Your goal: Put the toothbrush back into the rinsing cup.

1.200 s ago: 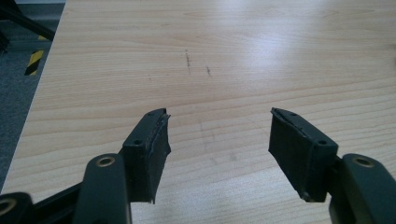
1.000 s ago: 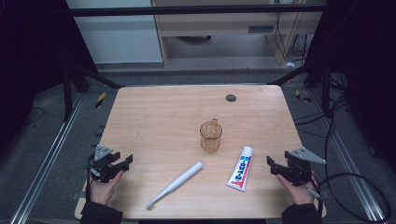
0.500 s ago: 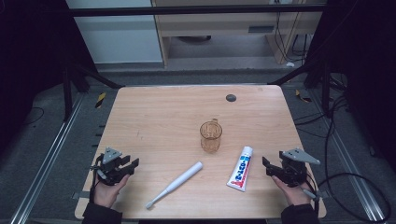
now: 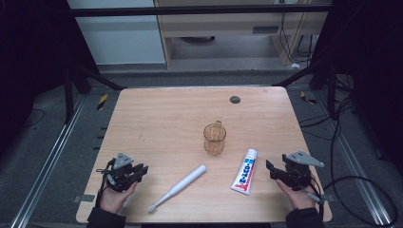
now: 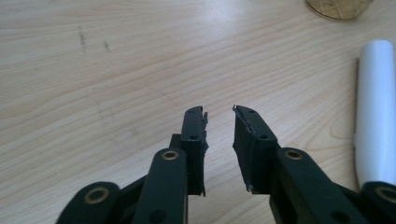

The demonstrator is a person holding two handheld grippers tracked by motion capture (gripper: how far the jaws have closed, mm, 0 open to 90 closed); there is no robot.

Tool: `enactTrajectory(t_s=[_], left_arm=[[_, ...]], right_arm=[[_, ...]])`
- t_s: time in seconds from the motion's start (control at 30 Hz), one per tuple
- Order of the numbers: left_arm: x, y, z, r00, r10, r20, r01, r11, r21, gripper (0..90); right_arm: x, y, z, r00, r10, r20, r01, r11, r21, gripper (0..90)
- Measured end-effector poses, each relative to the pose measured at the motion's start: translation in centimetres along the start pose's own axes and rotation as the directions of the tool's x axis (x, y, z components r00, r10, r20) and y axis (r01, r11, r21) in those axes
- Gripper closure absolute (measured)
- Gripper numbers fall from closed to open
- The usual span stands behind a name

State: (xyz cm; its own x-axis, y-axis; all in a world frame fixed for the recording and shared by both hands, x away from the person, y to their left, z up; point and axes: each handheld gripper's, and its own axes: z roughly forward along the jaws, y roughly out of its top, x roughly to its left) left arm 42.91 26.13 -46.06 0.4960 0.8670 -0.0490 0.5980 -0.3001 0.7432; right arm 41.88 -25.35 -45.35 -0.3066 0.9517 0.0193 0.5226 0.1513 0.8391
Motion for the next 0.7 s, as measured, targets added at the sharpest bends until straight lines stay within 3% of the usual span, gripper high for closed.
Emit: enactTrajectory(t_s=[0.27, 0.3, 0.6, 0.7], left_arm=[[-2.0, -0.1, 0.3, 0.9959, 0.058, 0.069, -0.062, 0.997, 0.047, 88.9], [-2.4, -0.1, 0.5, 0.9936, 0.065, 0.093, -0.07, 0.9958, 0.058, 89.3], [-4.2, -0.5, 0.9, 0.9826, 0.109, 0.15, -0.124, 0.9877, 0.096, 89.6], [-4.8, -0.7, 1.1, 0.9762, 0.138, 0.167, -0.159, 0.9802, 0.118, 89.6]], right_arm=[[0.1, 0.0, 0.0, 1.0, -0.002, -0.002, 0.002, 1.0, 0.003, 34.0], [0.1, -0.1, 0.0, 1.0, -0.002, -0.003, 0.002, 1.0, 0.005, 34.1], [0.2, -0.1, 0.0, 1.0, -0.005, 0.001, 0.005, 1.0, 0.006, 34.5], [0.2, -0.2, 0.1, 1.0, -0.004, 0.002, 0.004, 1.0, 0.011, 34.5]])
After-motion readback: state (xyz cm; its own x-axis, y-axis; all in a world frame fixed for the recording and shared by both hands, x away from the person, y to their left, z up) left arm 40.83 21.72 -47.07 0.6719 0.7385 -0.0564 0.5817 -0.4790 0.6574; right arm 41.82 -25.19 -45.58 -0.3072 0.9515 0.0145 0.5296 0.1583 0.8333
